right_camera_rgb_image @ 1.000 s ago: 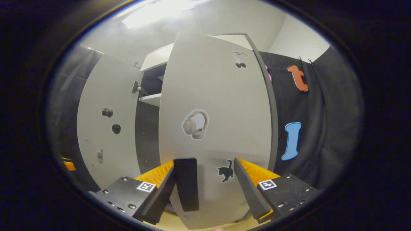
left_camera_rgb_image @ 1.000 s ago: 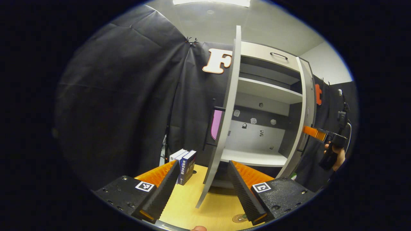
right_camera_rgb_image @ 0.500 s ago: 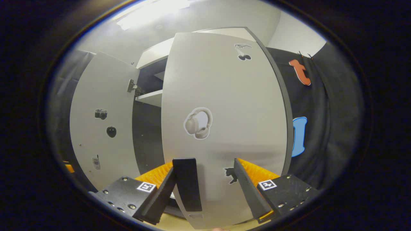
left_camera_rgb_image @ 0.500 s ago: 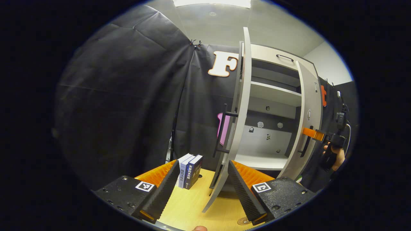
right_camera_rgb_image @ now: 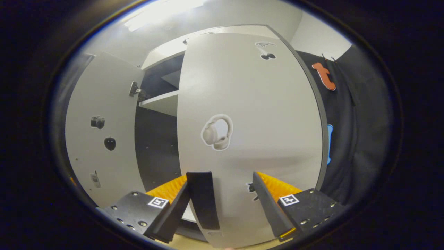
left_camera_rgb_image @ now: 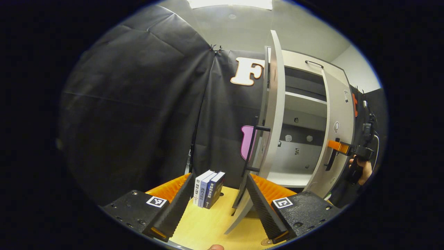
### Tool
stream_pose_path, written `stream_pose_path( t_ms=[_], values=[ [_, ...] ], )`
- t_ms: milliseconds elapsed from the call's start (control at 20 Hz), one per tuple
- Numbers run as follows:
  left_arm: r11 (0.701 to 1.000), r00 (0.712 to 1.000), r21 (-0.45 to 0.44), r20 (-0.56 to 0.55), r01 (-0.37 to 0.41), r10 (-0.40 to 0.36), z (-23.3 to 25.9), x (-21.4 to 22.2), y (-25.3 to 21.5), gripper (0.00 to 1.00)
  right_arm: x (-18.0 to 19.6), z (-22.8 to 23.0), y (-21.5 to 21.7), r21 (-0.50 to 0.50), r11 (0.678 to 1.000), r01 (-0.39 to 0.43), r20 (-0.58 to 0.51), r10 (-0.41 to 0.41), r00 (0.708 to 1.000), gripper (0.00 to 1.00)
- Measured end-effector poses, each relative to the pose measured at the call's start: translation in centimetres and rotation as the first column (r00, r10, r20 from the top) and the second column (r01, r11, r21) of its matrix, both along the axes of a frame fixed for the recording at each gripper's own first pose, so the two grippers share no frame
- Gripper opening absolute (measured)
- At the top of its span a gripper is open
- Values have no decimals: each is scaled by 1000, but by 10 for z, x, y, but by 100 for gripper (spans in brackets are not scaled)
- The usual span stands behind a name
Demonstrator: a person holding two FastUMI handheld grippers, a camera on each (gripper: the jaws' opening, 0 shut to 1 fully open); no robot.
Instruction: Grasp the bottle in the cabinet with the left hand and place it on the coaster, then close the right door with the right hand and the left door with the left hand.
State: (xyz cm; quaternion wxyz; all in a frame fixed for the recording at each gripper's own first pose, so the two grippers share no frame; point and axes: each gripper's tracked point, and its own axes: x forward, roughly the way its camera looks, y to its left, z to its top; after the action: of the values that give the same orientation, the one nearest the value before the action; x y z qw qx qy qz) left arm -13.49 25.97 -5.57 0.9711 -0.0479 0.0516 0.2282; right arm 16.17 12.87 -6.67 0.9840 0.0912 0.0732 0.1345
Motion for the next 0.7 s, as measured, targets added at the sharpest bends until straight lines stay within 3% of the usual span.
stream_pose_path(
  t_ms=[100,200,350,400,500,550,600,700],
  values=[
    [1000,1000,4,-4,-2,2,1,0,3,90,3,-1,1,-5,1000,24,7,-24,1000,100],
    [1000,1000,15,-9,-8,8,1,-2,8,95,6,-2,2,-10,999,48,14,-48,999,100],
    [999,1000,26,-5,-20,20,5,-2,15,90,11,-4,3,-17,996,82,24,-82,996,97],
    [999,1000,28,-3,-22,22,6,-2,16,95,12,-5,3,-19,996,91,25,-91,996,97],
    [999,1000,34,3,-24,24,10,0,19,95,16,-6,4,-25,994,107,30,-107,994,97],
    [999,1000,40,7,-28,28,13,2,21,90,19,-6,4,-28,993,113,31,-112,993,100],
    [998,1000,49,15,-28,28,18,4,23,95,22,-6,5,-32,993,117,31,-116,993,97],
    [998,1000,56,26,-5,4,27,14,21,90,26,-6,7,-37,992,122,34,-121,992,100]
  ],
)
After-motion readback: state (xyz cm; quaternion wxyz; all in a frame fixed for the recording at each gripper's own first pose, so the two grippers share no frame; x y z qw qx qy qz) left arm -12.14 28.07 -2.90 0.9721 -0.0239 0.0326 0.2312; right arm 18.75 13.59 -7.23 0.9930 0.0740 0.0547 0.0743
